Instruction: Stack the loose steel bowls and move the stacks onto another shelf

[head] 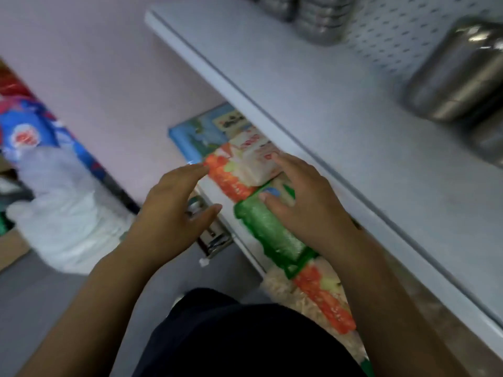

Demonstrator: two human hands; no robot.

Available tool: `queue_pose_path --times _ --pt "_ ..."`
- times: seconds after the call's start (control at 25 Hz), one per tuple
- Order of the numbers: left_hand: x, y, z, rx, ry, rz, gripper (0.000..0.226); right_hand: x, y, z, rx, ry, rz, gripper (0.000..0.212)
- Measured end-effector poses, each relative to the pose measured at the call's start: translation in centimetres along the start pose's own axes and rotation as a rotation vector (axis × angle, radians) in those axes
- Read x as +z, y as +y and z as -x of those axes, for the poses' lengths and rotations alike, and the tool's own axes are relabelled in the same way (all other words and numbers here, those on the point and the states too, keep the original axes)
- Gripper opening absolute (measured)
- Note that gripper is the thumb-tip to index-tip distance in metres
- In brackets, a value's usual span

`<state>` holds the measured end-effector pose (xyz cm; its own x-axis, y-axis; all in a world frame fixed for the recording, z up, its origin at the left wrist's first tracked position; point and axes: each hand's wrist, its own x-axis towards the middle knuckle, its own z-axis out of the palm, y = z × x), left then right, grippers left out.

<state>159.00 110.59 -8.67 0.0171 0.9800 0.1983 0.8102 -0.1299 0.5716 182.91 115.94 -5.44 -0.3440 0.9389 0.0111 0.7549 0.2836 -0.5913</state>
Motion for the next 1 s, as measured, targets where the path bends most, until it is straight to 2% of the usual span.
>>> queue_pose_path --times 0.24,0.44,0.76,1.0 --pt "-8.8 -10.7 7.8 -0.344 -0.006 -0.099 0.073 10.8 -10.2 -5.3 -0.209 -0.323 0.002 0.063" --pt "-15.2 -17.0 13.7 -0.545 0.113 -0.174 0.069 19.4 -19.7 -8.5 -0.383 -0.487 -0.018 0.065" --pt "-20.6 -21.7 25.0 -0.961 0.31 -0.154 0.07 29.2 -31.6 -9.7 -0.629 -0.764 0.008 0.063" --pt "-23.7 -25.1 30.0 -1.246 0.494 -0.119 0.073 36.7 -40.9 -12.6 -0.812 -0.922 -0.015 0.058"
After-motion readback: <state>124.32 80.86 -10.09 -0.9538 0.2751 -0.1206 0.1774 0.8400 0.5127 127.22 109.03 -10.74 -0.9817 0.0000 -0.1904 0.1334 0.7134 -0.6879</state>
